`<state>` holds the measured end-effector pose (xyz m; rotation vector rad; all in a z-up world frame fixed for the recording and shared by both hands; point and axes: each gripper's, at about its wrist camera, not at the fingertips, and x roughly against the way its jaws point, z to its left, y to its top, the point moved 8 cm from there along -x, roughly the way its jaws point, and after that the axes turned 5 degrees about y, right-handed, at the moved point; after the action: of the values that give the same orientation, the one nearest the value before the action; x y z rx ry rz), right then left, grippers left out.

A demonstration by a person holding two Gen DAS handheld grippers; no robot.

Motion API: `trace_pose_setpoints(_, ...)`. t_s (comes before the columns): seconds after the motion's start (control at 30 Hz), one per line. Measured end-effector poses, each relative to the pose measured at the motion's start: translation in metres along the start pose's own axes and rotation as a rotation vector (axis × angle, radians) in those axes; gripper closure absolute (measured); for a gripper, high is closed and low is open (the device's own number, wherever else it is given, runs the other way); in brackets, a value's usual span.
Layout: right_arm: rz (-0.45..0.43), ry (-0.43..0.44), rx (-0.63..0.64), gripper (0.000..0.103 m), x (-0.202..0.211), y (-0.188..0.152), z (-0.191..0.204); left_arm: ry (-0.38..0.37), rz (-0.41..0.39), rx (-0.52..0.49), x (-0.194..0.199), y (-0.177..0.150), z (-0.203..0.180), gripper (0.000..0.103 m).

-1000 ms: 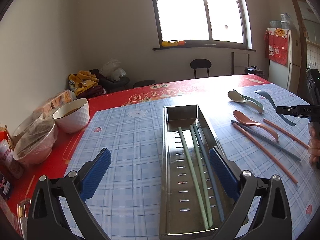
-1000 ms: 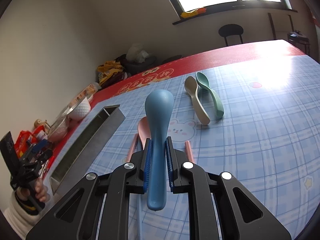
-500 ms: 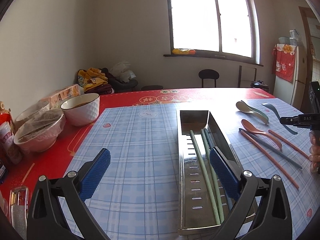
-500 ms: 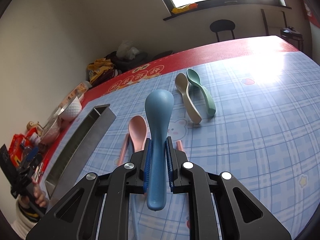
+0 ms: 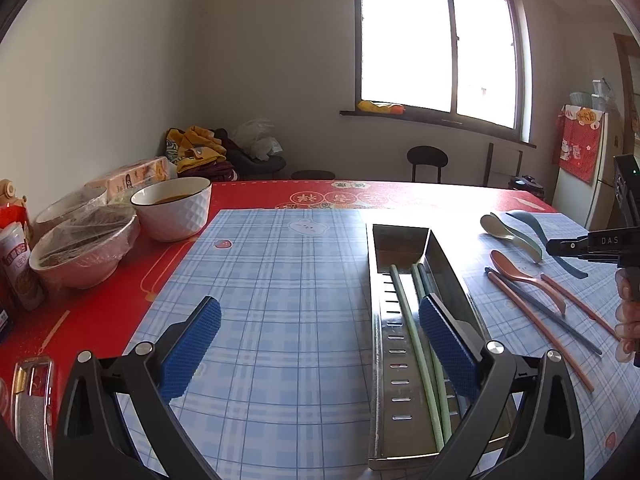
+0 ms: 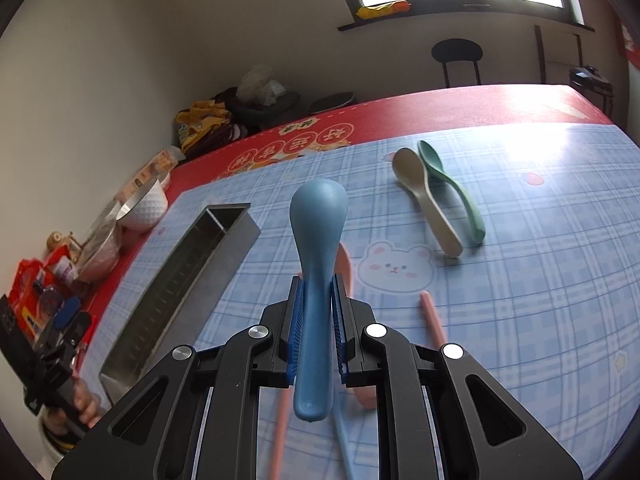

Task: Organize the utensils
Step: 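Lower the blue spoon into the steel caddy and open the right tool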

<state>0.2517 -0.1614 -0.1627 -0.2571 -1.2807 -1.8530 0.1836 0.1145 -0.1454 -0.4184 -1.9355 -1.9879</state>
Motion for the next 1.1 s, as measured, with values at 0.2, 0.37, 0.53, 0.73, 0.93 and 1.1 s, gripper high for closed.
trace_pose_setpoints(0.2, 0.138, 0.069, 0.066, 0.089, -0.057, 0.002, 0.08, 0.007, 0.009, 0.04, -0.002, 0.0, 0.009, 0.006)
trace_pose_setpoints(0.37, 0.237, 0.002, 0.083, 0.089, -0.101, 0.003, 0.112, 0.003, 0.02, 0.052, -0.004, -0.001, 0.011, 0.006)
trace_pose_setpoints(0.53, 0.258, -0.082, 0.037, 0.089, -0.125, 0.005, 0.109, -0.006, 0.033, 0.073, -0.007, -0.002, 0.014, 0.006)
trace_pose_setpoints(0.73, 0.276, -0.132, 0.001, 0.089, -0.14, 0.004, 0.105, -0.013, 0.043, 0.076, -0.008, -0.002, 0.014, 0.006)
trace_pose_setpoints(0.93, 0.297, -0.155, -0.034, 0.088, -0.153, 0.0, 0.108, -0.016, 0.041, 0.073, -0.008, -0.002, 0.013, 0.006)
trace_pose_setpoints(1.1, 0.313, -0.142, -0.057, 0.086, -0.16, -0.003, 0.11, -0.018, 0.049, 0.073, -0.009, -0.003, 0.012, 0.006)
